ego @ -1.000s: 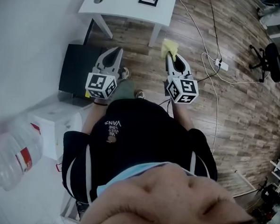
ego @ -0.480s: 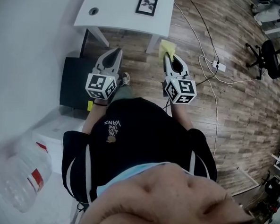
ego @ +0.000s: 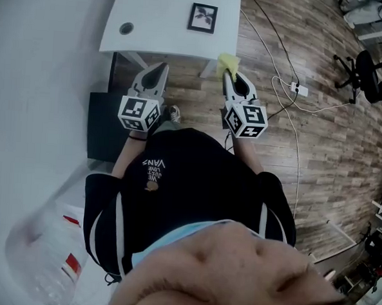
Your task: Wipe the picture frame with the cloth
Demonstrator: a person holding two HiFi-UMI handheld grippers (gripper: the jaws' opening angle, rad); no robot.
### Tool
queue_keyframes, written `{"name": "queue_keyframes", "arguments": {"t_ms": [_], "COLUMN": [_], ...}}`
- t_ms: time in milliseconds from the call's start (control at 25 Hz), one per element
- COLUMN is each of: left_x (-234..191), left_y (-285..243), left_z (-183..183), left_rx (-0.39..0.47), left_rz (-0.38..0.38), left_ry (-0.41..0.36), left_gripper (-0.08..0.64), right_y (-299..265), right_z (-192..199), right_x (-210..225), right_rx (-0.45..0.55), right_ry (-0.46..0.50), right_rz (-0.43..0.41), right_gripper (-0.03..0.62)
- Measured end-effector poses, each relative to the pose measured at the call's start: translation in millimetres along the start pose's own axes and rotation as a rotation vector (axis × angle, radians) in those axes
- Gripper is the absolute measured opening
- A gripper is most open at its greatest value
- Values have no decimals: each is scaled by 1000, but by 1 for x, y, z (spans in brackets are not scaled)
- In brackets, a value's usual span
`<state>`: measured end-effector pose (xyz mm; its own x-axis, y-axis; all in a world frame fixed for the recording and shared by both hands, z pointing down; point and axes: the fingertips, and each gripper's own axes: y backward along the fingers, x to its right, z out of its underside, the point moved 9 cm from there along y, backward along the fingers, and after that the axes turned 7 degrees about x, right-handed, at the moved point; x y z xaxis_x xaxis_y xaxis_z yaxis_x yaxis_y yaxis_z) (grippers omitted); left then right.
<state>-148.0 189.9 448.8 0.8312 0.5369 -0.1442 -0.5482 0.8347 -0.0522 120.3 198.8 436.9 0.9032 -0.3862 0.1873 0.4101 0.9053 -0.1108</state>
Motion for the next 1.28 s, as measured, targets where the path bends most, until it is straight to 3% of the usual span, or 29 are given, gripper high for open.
{"name": "queue_keyframes", "arguments": {"t_ms": [440, 720, 1280], "left_x": [-55, -63, -65], "left_y": [-37, -54, -118], "left_z": [-11, -8, -15], "left_rx": [-3, -31, -48], "left_rz": [63, 82, 30], "left_ry": [-5, 11, 13], "left_gripper": [17, 17, 18], "right_y": [-54, -66, -125], "right_z": [-6, -4, -19], "right_x": [-5, 5, 61], "right_rx": [24, 1, -53], "right_ry": [-12, -34, -32], "right_rz": [71, 97, 20], "right_gripper": [46, 46, 46]}}
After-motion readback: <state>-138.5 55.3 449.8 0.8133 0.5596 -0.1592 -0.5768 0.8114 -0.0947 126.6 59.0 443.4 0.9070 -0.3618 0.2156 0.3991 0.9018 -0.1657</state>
